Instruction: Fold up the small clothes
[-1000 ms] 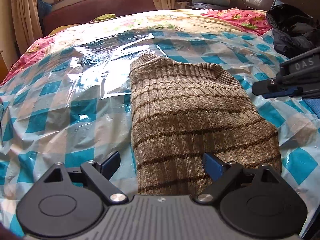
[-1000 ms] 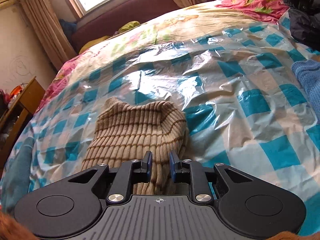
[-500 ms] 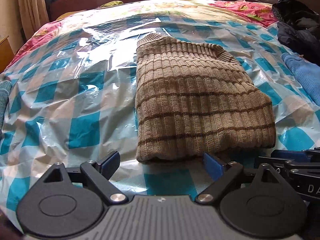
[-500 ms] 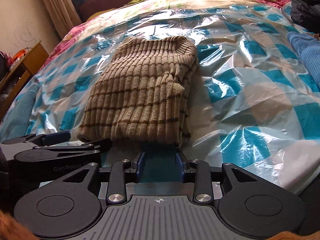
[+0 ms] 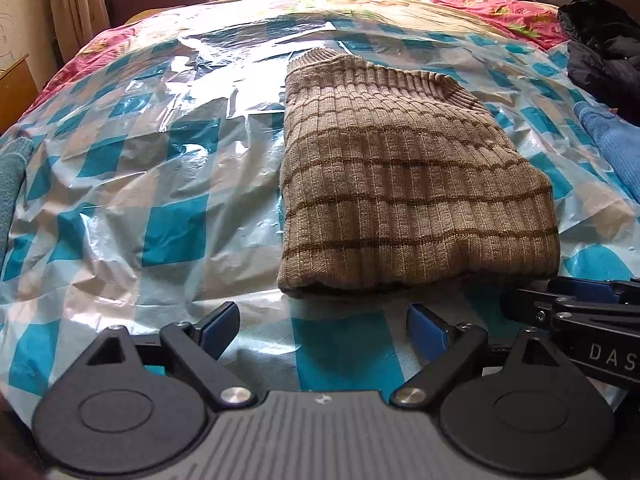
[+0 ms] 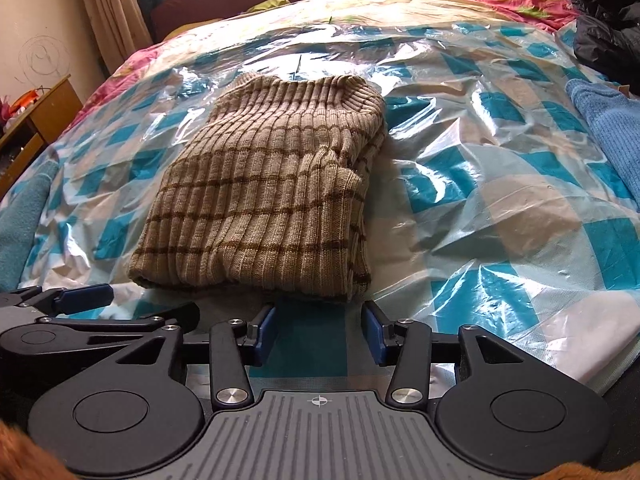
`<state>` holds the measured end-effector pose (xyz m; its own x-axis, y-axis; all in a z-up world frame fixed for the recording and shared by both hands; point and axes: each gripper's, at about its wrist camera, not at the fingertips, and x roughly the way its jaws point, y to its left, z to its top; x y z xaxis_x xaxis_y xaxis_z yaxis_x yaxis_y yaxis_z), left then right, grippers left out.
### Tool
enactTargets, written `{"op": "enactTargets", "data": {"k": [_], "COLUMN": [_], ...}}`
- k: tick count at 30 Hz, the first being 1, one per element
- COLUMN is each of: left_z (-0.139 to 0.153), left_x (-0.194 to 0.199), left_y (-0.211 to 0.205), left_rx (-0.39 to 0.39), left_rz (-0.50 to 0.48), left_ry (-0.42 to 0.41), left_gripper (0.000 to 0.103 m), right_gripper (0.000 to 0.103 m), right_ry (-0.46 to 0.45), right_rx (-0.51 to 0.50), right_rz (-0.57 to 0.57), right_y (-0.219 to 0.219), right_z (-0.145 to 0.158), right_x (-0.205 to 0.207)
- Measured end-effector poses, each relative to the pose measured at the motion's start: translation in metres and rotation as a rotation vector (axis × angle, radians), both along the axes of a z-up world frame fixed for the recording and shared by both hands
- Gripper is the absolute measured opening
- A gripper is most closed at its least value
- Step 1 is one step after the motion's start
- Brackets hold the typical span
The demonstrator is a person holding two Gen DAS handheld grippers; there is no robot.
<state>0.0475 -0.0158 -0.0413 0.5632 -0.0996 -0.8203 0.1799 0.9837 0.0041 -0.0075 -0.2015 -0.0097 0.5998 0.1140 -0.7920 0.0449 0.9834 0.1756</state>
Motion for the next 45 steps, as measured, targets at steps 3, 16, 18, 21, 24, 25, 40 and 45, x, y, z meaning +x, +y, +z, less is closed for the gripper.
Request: {"op": "enactTargets", "data": {"k": [3, 16, 18, 21, 24, 25, 40, 45], "left_z": [-0.0001, 0.0007, 0.0013, 0.0017, 0.0015, 0.0015, 0.0013, 0.0013], "left_x": [0.0002, -0.0018, -0.0021, -0.0025, -0.0027, -0.0028, -0.0046, -0.005], "left_y": [0.0018, -0.0012, -0.0016, -0.0014, -0.0011, -0.0011, -0.0007, -0.0008], "left_rx": [-0.011, 0.013, 0.019, 0.017, 0.014, 0.014, 0.012, 0.013], "left_rz": [0.007, 0.009, 0.009, 0.01, 0.012, 0.012, 0.02, 0.02], "left_ry": [0.004, 0.004, 0.0, 0.0, 0.002, 0.002, 0.007, 0.008], "left_gripper": [0.095, 0.095, 0.095, 0.095, 0.095, 0.095, 0.094, 0.094], "right_gripper": [0.048, 0.049, 0.049, 0.049, 0.049, 0.049, 0.049, 0.049], "right_ry": [0.005, 0.014, 0.014, 0.014, 0.014, 0.013, 0.014, 0.014], "right_rx": [-0.002, -0.017, -0.016, -0.012, -0.012, -0.012, -0.013, -0.012], "right_rz": [0.002, -0.009, -0.009, -0.012, -0.012, -0.012, -0.012, -0.013], "right_y": [0.0013, 0.002, 0.0018, 0.0012, 0.0015, 0.0013, 0.0017, 0.002], "right_z": [-0.002, -0.0058, -0.0061, -0.006, -0.0059, -0.0059, -0.0062, -0.0062], "right_x": [-0.0007, -0.0016, -0.0016, -0.0016, -0.002, -0.0021, -0.0026, -0.0028]}}
